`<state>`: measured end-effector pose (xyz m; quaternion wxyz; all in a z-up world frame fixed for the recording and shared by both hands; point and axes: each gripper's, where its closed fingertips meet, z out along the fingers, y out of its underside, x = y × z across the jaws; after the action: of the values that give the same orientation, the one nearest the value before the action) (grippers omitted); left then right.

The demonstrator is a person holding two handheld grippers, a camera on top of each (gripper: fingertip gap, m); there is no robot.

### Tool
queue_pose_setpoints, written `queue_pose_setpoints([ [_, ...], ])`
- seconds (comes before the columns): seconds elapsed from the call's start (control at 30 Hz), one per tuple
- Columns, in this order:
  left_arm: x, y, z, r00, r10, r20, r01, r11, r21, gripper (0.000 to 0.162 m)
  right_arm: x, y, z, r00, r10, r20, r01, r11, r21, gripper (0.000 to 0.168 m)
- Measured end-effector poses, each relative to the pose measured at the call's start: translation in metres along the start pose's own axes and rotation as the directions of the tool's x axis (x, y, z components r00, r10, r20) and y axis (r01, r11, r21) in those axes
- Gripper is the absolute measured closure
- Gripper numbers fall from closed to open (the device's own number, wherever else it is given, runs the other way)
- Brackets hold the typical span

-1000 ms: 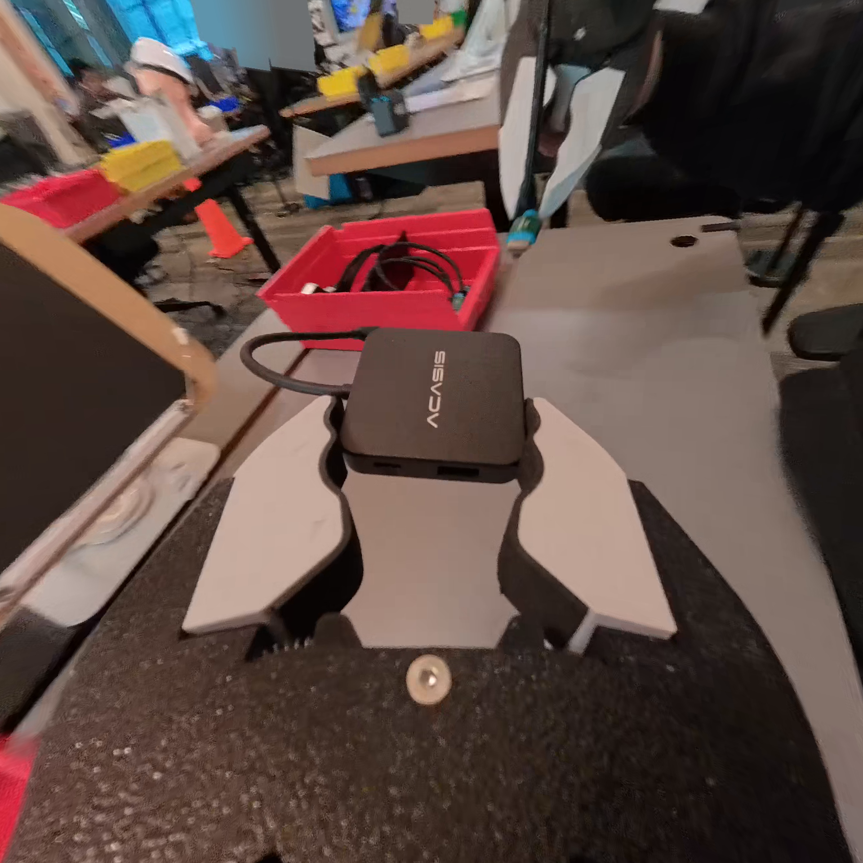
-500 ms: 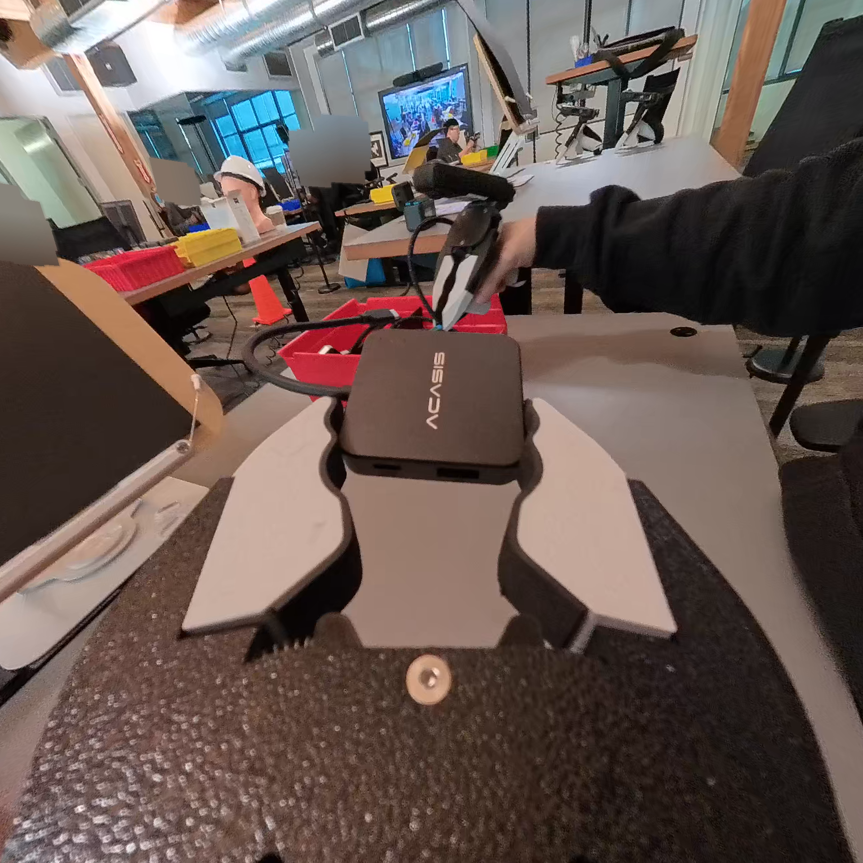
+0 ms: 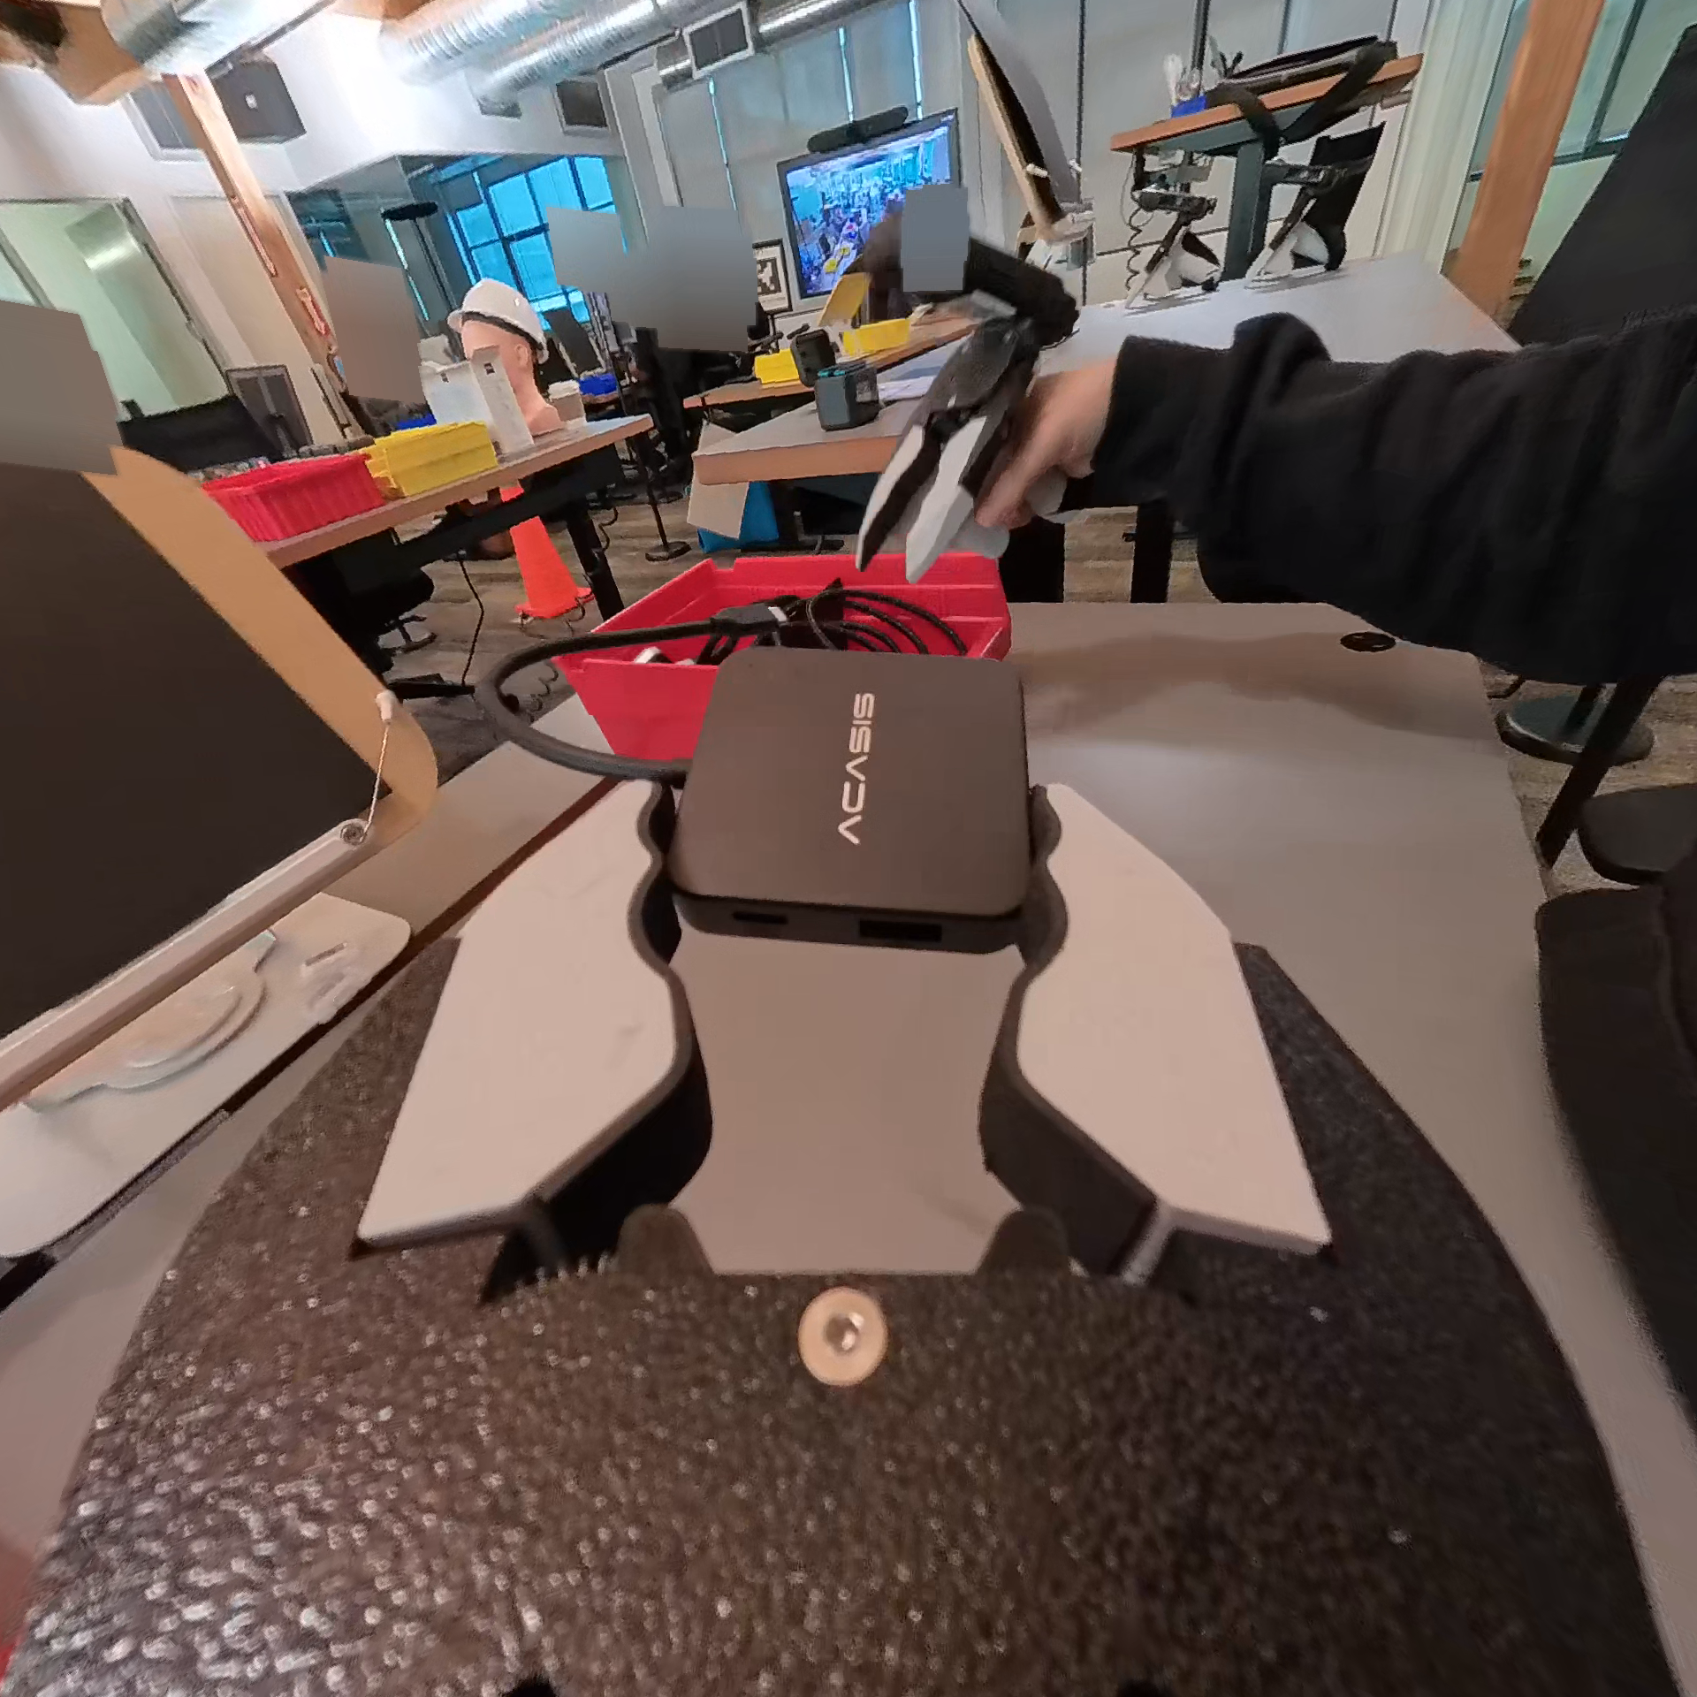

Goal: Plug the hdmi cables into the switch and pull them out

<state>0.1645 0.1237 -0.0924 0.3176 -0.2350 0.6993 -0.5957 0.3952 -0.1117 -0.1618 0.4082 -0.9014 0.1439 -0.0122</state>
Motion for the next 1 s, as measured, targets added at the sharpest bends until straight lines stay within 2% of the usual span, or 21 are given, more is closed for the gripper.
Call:
queue_pose_setpoints([
  [0.1,0.002,-0.004,0.010,0.999,0.046,-0.001,-0.046,0.999,0.024,0.090,-0.079,-0.051,-0.013,0.990,-0.048,0.135,0.022,0.982,0.186,0.111],
  [0.23,0.000,-0.007,0.027,0.991,0.129,0.032,-0.130,0.991,0.015,0.090,-0.202,-0.085,-0.004,0.913,-0.151,0.379,0.051,0.964,0.262,0.119],
  [0.27,0.002,-0.009,0.031,0.988,0.152,0.033,-0.152,0.988,0.022,0.090,-0.222,-0.092,0.003,0.898,-0.143,0.416,0.024,0.961,0.277,0.123],
  [0.37,0.009,-0.012,0.041,0.977,0.209,0.031,-0.210,0.977,0.036,0.090,-0.254,-0.114,0.022,0.842,-0.033,0.539,-0.147,0.947,0.287,0.119],
  [0.47,0.018,-0.013,0.046,0.960,0.276,0.039,-0.277,0.960,0.026,0.090,-0.262,-0.121,0.039,0.772,0.048,0.634,-0.248,0.941,0.232,0.116],
  [0.6,0.023,-0.010,0.048,0.930,0.361,0.065,-0.360,0.933,-0.019,0.090,-0.274,-0.118,0.054,0.709,0.065,0.702,-0.251,0.954,0.165,0.147],
  [0.73,0.020,-0.005,0.048,0.930,0.352,0.104,-0.349,0.936,-0.045,0.089,-0.273,-0.120,0.055,0.675,0.112,0.730,-0.317,0.936,0.150,0.151],
  [0.77,0.018,-0.002,0.049,0.926,0.354,0.133,-0.348,0.935,-0.067,0.088,-0.270,-0.119,0.056,0.685,0.113,0.720,-0.319,0.935,0.156,0.154],
  [0.8,0.016,-0.001,0.049,0.926,0.344,0.155,-0.338,0.939,-0.067,0.084,-0.261,-0.118,0.057,0.732,0.100,0.674,-0.296,0.938,0.182,0.154],
  [0.83,0.017,-0.003,0.049,0.935,0.314,0.164,-0.310,0.949,-0.048,0.079,-0.247,-0.117,0.056,0.778,0.094,0.622,-0.278,0.938,0.207,0.154],
  [0.9,0.018,-0.003,0.047,0.964,0.218,0.151,-0.219,0.976,-0.013,0.077,-0.216,-0.123,0.036,0.817,0.097,0.568,-0.291,0.921,0.260,0.154],
  [0.93,0.018,-0.001,0.046,0.974,0.177,0.138,-0.178,0.984,-0.003,0.077,-0.191,-0.127,0.025,0.860,0.103,0.500,-0.283,0.911,0.300,0.154],
  [1.0,0.017,0.005,0.042,0.985,0.120,0.125,-0.121,0.993,-0.002,0.080,-0.119,-0.124,0.006,0.962,0.115,0.247,-0.194,0.925,0.326,0.153],
])
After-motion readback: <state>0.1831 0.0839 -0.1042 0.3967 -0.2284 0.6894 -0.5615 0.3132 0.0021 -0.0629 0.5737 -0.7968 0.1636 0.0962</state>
